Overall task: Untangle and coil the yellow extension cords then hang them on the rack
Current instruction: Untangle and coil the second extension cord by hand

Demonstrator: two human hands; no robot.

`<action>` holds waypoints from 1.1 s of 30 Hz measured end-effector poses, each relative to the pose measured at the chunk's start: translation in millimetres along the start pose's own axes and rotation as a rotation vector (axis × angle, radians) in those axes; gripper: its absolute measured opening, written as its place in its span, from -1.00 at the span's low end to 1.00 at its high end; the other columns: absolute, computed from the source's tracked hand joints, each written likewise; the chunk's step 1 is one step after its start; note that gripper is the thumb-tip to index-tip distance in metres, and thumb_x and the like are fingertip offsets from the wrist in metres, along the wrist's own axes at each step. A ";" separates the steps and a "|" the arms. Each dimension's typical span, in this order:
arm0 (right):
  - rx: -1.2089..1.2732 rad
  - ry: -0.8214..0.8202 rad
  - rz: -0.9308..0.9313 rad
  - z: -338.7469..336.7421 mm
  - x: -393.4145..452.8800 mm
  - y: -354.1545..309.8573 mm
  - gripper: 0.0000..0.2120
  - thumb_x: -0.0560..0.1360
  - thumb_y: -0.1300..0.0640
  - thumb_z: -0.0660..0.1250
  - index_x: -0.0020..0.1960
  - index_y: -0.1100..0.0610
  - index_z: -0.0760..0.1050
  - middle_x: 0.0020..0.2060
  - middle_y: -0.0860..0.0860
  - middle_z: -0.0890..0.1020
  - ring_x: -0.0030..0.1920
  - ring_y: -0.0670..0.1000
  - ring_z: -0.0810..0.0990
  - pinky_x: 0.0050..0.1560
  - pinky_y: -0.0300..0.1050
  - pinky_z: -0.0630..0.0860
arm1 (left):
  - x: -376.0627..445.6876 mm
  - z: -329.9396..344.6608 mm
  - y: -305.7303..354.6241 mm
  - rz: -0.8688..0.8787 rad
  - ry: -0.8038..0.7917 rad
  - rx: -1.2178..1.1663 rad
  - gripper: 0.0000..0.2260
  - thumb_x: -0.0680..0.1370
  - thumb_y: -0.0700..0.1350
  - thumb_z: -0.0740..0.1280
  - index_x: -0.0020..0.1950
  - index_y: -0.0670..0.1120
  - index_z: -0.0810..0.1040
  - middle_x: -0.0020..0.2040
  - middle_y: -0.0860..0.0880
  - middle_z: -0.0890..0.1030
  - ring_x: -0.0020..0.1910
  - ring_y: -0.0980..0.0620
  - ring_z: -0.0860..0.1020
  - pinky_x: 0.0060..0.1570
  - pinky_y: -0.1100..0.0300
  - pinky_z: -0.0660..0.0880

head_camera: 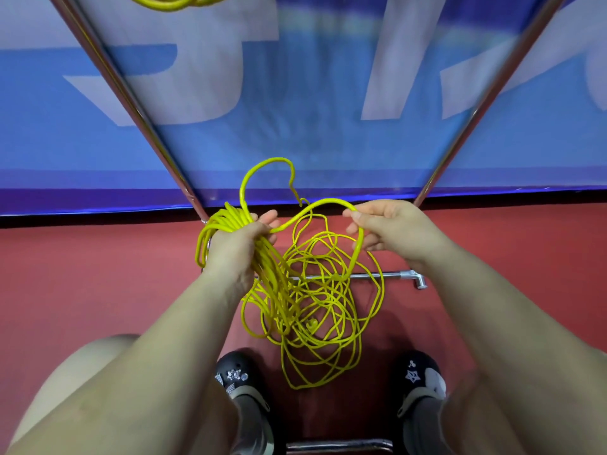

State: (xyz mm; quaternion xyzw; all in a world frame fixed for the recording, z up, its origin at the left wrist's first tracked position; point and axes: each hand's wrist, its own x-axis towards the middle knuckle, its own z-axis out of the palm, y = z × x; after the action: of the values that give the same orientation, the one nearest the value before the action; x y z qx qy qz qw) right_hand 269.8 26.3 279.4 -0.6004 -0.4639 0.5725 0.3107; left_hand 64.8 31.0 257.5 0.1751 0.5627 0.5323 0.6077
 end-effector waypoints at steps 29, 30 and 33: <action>-0.725 -0.139 0.021 -15.3 -5.5 39.1 -0.79 0.56 0.05 0.24 -0.19 0.15 0.39 -0.31 0.05 0.54 -0.28 0.00 0.42 -0.24 -0.13 0.35 | 18.4 -36.0 39.1 -0.095 -0.035 -0.385 -0.77 0.61 0.03 0.18 -0.18 -0.05 0.43 -0.38 0.06 0.63 -0.42 0.15 0.57 -0.18 0.21 0.44; -0.649 -0.126 0.017 -14.9 -4.9 37.7 -0.78 0.57 0.07 0.23 -0.17 0.20 0.40 -0.28 0.06 0.60 -0.27 0.01 0.47 -0.21 -0.11 0.40 | 19.3 -37.0 38.4 -0.098 -0.040 -0.361 -0.76 0.61 0.04 0.18 -0.20 -0.04 0.42 -0.43 0.09 0.57 -0.48 0.17 0.50 -0.21 0.23 0.43; -0.355 -0.074 -0.006 -10.7 -6.0 28.0 -0.77 0.58 0.13 0.20 -0.20 0.24 0.40 -0.32 0.11 0.62 -0.39 0.00 0.57 -0.25 -0.13 0.54 | 17.8 -36.1 35.9 -0.095 -0.078 -0.254 -0.77 0.61 -0.01 0.18 -0.22 -0.03 0.40 -0.52 0.11 0.39 -0.56 0.18 0.34 -0.34 0.28 0.41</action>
State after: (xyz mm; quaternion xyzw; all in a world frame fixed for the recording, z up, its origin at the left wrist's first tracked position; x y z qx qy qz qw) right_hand 286.4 11.9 258.1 -0.6230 -0.5706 0.5025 0.1840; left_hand 13.7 45.4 266.8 0.0904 0.4747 0.5625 0.6709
